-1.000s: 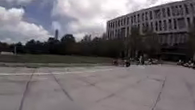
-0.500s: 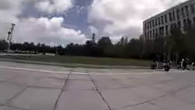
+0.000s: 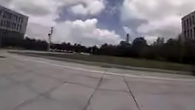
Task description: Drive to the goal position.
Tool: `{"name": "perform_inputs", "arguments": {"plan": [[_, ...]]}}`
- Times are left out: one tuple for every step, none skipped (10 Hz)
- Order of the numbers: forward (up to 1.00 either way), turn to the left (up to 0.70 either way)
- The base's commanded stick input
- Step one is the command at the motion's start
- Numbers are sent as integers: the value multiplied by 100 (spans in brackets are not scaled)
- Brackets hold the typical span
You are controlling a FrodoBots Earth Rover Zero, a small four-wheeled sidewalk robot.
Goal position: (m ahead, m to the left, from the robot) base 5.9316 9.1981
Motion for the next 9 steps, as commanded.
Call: {"name": "perform_inputs", "arguments": {"plan": [[0,100],[0,100],[0,100],[0,100],[42,74],[99,30],[100,10],[100,1],[100,0]]}}
